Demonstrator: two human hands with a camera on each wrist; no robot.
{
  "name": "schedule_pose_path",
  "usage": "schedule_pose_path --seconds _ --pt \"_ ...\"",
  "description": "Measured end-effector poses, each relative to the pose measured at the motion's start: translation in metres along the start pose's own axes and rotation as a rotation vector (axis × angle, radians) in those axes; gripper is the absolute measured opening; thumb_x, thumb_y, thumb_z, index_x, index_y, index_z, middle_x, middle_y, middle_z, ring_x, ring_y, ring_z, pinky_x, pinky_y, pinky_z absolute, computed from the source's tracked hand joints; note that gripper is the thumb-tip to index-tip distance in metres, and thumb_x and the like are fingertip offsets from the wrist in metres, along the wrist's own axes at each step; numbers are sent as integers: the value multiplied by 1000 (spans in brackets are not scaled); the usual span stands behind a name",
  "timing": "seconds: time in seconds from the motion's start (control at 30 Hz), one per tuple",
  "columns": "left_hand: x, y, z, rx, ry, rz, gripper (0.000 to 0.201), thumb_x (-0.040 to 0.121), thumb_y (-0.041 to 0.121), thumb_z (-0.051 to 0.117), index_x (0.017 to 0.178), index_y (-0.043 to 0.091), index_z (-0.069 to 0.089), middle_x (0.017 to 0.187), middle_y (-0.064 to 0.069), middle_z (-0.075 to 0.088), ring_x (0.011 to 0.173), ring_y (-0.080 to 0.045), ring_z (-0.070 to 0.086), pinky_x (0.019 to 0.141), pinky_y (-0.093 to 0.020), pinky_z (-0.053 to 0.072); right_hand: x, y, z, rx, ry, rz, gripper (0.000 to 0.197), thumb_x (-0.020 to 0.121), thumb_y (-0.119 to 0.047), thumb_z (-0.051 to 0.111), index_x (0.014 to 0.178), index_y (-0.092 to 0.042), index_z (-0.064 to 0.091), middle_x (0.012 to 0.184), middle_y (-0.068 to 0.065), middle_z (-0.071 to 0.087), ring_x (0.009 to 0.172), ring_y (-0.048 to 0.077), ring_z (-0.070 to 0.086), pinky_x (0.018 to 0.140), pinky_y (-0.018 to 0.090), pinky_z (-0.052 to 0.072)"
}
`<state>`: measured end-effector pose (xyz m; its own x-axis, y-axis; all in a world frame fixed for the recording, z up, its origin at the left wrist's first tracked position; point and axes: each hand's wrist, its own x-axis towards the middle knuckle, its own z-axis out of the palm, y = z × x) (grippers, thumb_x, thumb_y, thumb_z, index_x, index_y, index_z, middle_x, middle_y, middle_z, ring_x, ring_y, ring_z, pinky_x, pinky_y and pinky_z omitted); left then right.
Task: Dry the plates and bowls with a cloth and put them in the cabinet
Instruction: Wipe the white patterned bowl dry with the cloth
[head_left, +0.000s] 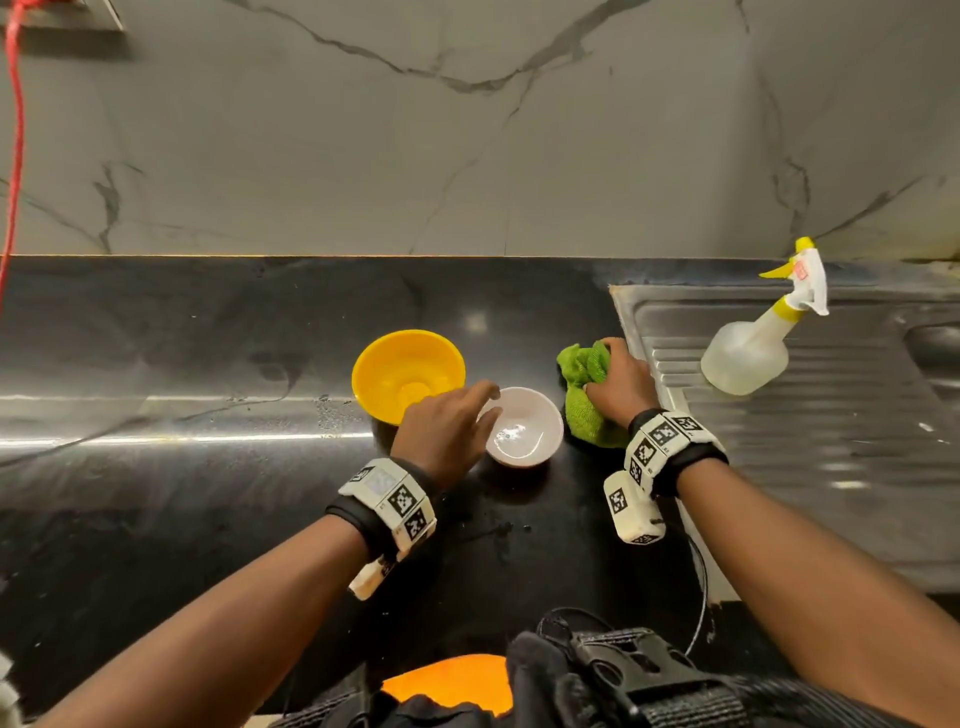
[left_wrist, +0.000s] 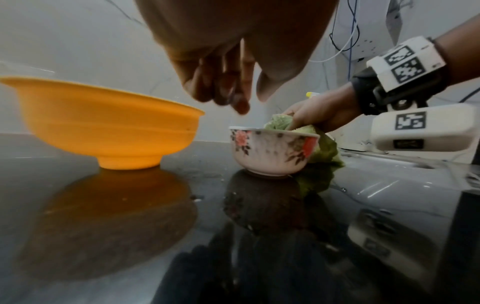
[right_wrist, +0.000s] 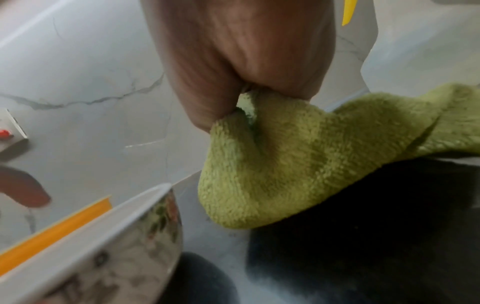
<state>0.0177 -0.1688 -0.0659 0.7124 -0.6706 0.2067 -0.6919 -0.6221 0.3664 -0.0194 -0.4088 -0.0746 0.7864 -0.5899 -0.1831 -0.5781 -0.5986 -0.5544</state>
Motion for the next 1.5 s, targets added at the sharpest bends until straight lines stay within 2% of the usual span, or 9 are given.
schedule_pose_path --seconds 0.2,0.47,0.57,0.67,0.8,1.0,1.2,1.3,1.5 --pt "-3 17 7 105 -226 -253 49 102 49 40 143 23 33 112 -10 66 101 -33 64 68 -34 38 -13 -1 -9 186 70 -58 52 81 -11 68 131 -18 56 124 11 64 118 31 57 94 27 41" --pt "5 22 19 -174 -237 -426 62 97 20 53 152 20 25 118 -17 62 109 -36 60 86 -45 48 -44 -8 -23 394 102 -143 47 85 -13 72 130 -13 57 125 6 64 117 23 58 98 28 42" --pt "8 23 21 -248 -198 -447 56 92 14 56 146 14 38 107 -19 66 104 -36 62 85 -43 48 -57 -10 -26 394 59 -203 48 87 -14 71 132 -13 55 124 7 65 115 24 59 101 33 45" --pt "8 27 19 -301 -144 -420 30 88 14 60 117 8 65 105 -18 70 103 -36 62 83 -37 47 -72 -14 -31 328 -24 -304 43 81 -15 75 122 -18 61 112 2 70 105 20 64 95 32 49" --pt "3 31 11 -383 -63 -392 7 79 8 65 80 14 61 79 -11 69 81 -33 64 64 -30 40 -97 -19 -28 198 -113 -491 33 78 -10 75 108 -15 63 90 0 68 86 16 62 74 26 45" --pt "-3 27 -14 -520 15 -425 32 68 57 54 87 33 63 66 0 68 73 -31 69 68 -46 59 -125 -23 -6 71 -11 -696 28 79 -14 68 107 -15 66 106 1 66 97 21 55 82 30 46" --pt "-13 42 -46 -435 52 -427 15 73 12 67 85 16 73 68 1 66 71 -17 63 66 -26 47 -154 -35 15 -85 -100 -818 53 78 -46 64 119 -13 62 118 1 61 105 20 51 89 33 48" --pt "-15 37 -56 -431 41 -465 10 73 10 67 83 13 69 78 -3 70 77 -21 66 65 -30 52 -163 -38 25 -215 71 -879 53 73 -31 77 121 -13 61 118 1 62 103 22 55 82 35 52" --pt "-15 36 -71 -571 124 -404 16 81 28 68 94 21 64 87 1 71 83 -18 68 66 -34 58 -145 -46 18 -73 210 -952 24 91 -23 60 112 -13 68 105 4 68 88 24 61 75 39 52"
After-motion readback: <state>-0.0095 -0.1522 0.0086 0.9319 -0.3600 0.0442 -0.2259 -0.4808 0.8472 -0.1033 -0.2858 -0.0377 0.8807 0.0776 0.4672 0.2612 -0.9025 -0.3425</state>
